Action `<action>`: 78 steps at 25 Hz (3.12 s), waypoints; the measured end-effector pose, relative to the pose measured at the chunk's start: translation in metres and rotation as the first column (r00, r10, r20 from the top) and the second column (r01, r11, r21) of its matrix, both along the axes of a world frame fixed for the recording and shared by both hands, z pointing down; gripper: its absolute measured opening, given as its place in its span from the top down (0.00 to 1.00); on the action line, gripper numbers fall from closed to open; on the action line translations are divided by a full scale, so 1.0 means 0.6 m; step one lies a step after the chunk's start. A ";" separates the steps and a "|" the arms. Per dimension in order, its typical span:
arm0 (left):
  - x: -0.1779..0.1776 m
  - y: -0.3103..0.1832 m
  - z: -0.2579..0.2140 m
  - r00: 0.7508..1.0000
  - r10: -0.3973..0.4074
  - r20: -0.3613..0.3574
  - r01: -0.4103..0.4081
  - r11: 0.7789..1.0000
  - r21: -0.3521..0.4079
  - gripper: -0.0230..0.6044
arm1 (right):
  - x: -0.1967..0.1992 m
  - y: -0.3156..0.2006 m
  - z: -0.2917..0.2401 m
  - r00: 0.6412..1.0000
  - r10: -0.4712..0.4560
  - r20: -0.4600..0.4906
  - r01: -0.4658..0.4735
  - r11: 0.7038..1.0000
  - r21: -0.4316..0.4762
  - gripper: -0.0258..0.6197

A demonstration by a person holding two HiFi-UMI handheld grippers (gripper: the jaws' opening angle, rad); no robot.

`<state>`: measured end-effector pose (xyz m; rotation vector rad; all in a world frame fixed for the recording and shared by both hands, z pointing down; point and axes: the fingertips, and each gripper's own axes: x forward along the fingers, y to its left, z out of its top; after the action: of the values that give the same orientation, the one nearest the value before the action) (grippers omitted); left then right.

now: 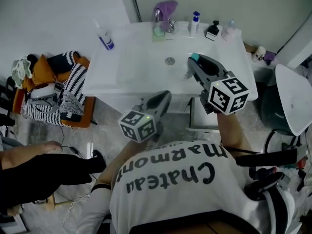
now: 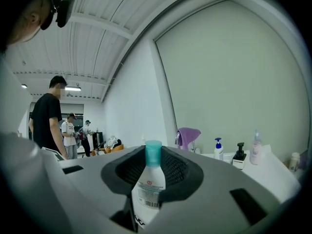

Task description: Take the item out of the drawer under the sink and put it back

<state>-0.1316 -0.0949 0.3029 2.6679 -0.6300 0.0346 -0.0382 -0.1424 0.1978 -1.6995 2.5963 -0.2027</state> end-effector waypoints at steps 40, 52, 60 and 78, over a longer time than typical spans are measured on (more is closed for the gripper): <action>0.025 -0.121 0.010 0.992 -0.123 -0.009 0.122 0.990 -0.067 0.95 | -0.007 -0.127 0.008 0.986 -0.168 0.013 0.169 0.986 -0.011 0.80; 0.079 -0.174 0.017 0.999 0.031 -0.035 -0.035 0.991 -0.126 0.95 | 0.051 -0.170 0.030 1.000 -0.022 -0.003 0.022 0.999 -0.049 0.80; 0.061 -0.234 0.010 0.988 0.157 0.000 -0.156 0.983 -0.098 0.95 | 0.045 -0.215 0.015 0.994 0.107 -0.003 -0.107 0.994 -0.021 0.80; 0.010 -0.334 0.017 0.915 0.404 0.003 -0.403 0.912 -0.071 0.95 | 0.042 -0.296 0.029 0.927 0.372 -0.044 -0.373 0.928 -0.004 0.80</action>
<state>-0.1258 -0.2955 0.3128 2.6847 -0.0686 0.1919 -0.0128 -0.3200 0.2150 -2.1777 2.2380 -0.1702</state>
